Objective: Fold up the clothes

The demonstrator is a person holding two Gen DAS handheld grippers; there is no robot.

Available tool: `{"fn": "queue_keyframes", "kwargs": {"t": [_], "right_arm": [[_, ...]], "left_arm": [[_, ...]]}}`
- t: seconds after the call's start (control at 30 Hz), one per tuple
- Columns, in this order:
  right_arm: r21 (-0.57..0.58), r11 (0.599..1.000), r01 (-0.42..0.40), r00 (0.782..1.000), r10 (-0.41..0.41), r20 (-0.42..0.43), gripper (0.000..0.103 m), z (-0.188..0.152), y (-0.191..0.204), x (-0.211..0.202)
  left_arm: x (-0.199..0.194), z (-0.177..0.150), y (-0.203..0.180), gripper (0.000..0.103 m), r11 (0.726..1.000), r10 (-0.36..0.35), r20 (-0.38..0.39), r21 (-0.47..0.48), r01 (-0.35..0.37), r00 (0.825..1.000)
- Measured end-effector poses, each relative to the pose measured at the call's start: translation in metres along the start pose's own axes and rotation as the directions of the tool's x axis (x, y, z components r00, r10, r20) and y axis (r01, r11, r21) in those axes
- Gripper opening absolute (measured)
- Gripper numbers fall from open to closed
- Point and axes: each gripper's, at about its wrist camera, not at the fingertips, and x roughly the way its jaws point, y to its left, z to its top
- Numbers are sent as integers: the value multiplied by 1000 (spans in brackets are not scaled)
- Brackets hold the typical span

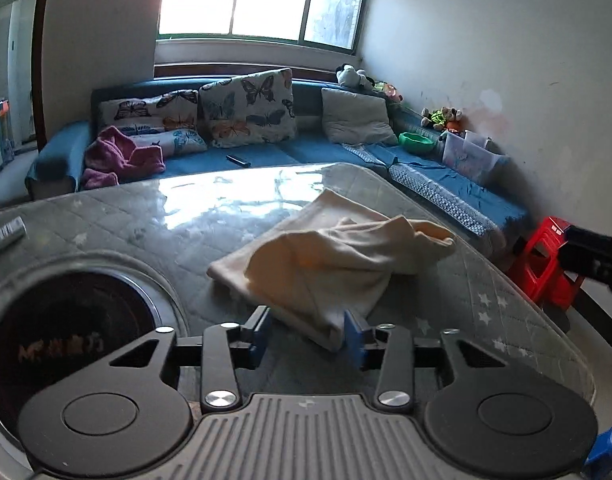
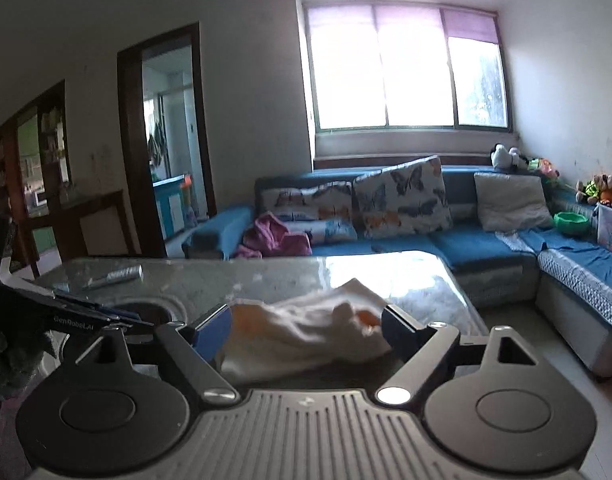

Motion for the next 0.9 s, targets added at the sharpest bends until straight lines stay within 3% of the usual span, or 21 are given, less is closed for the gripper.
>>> {"fn": "queue_keyframes", "kwargs": {"t": [0.07, 0.17, 0.6, 0.9], "right_arm": [[12, 1000, -13, 1000, 13, -28, 98, -9, 3, 5], [-2, 1000, -6, 999, 6, -44, 103, -23, 15, 11], [47, 999, -2, 992, 7, -122, 103, -47, 25, 35], [48, 998, 33, 985, -24, -171, 103, -54, 29, 46]], "left_arm": [[-1, -4, -3, 50, 1000, -8, -7, -5, 8, 1000], [0, -11, -7, 58, 1000, -1, -13, -1, 1, 1000], [7, -23, -22, 96, 998, 55, -46, 15, -54, 997], [15, -26, -31, 103, 998, 65, -73, 1, -65, 995]]}}
